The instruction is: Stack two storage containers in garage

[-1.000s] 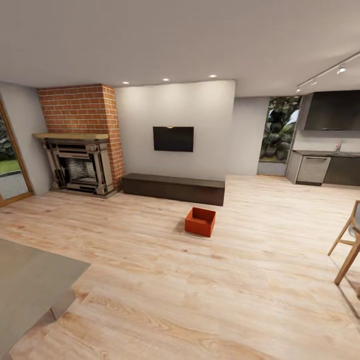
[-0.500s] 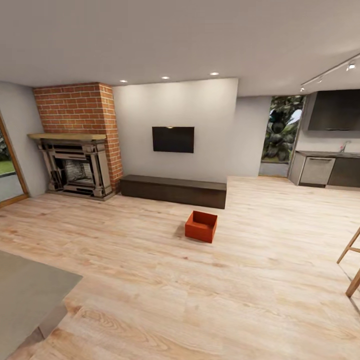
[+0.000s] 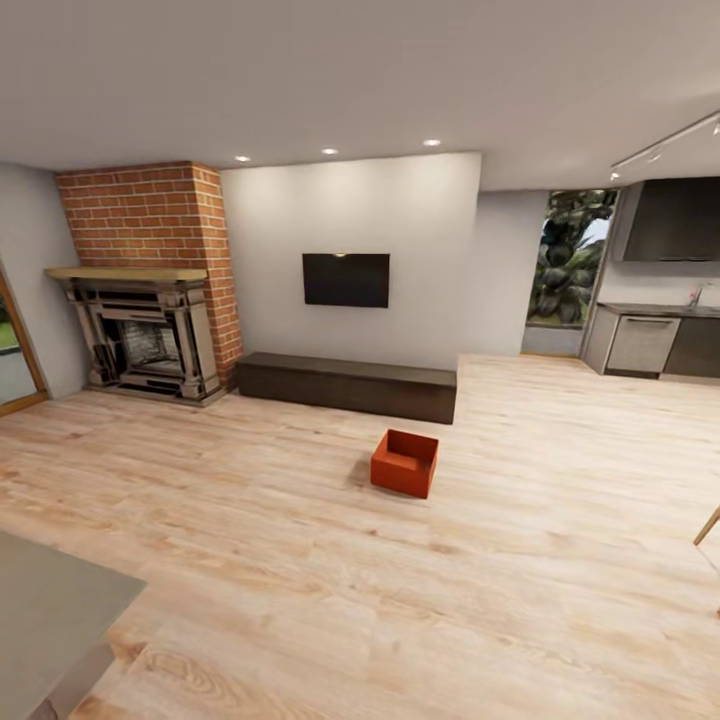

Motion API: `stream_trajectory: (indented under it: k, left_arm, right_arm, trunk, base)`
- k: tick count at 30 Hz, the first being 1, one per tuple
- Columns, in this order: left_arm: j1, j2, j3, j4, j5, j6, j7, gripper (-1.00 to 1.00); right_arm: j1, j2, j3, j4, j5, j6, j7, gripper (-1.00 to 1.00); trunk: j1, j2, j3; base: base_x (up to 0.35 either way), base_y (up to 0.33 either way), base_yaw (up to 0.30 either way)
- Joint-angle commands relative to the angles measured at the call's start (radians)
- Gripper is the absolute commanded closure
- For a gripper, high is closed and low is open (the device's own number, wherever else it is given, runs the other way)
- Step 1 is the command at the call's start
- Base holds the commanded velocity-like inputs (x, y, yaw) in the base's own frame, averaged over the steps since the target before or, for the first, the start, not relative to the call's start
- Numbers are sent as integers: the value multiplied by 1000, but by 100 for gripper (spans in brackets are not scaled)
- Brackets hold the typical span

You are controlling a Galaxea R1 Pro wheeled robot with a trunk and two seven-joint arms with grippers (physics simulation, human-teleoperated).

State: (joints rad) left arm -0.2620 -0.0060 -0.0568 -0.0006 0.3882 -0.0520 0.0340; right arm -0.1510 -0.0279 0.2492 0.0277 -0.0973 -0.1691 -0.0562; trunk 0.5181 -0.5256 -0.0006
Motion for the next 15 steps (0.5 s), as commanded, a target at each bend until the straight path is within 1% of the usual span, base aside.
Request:
stream_trajectory:
  k: [1,15]
  left_arm:
    - [0,0,-6,1,6,-3,3,-100]
    - [0,0,-6,0,6,-3,3,-100]
  right_arm:
    - [-1,0,9,3,-10,-6,-1,-100]
    - [-1,0,9,3,-10,-6,-1,-100]
  trunk:
    - [1,0,0]
    - [1,0,0]
  base:
    - [324,0,0]
    - [324,0,0]
